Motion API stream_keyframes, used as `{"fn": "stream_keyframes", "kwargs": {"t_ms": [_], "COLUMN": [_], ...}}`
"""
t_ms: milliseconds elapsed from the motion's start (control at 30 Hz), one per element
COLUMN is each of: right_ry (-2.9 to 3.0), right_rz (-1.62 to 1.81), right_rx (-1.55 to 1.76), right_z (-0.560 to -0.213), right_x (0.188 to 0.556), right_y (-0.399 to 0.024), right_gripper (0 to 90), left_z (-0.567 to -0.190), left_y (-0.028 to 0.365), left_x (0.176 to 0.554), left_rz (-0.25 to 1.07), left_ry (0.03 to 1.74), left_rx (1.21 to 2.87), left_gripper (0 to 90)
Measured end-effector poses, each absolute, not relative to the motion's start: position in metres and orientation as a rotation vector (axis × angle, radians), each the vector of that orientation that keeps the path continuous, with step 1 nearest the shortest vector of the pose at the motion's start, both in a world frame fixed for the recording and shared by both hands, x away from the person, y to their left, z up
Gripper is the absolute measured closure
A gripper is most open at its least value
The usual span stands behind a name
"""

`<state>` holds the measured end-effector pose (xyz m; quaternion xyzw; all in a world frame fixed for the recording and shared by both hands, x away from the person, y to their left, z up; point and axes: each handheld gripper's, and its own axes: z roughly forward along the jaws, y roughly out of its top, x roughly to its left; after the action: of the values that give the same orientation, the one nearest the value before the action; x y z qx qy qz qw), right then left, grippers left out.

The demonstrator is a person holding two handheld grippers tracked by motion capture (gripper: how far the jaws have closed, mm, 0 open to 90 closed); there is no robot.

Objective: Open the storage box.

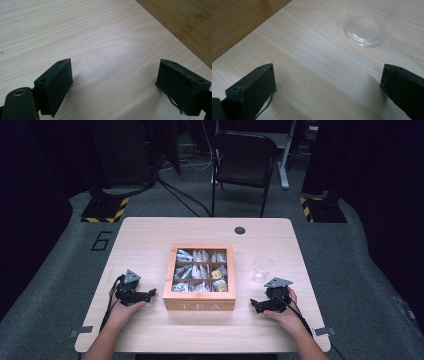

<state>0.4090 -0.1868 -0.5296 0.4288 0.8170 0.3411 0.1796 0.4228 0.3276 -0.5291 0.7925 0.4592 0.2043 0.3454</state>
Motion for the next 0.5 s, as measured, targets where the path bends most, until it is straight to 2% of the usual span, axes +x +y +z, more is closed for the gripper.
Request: {"fn": "stream_keyframes", "kwargs": {"t_ms": [500], "right_ry": [2.310], "right_rz": [0.958], "right_rx": [1.210], "right_z": [-0.5291], "right_x": [0.4092], "right_y": [-0.1853], "right_gripper": [0.0], "left_z": [-0.5293], "left_y": [0.3265], "left_x": [0.4225], "left_rz": [0.541], "left_ry": [1.213], "left_rx": [2.041], "left_gripper": [12.8]}}
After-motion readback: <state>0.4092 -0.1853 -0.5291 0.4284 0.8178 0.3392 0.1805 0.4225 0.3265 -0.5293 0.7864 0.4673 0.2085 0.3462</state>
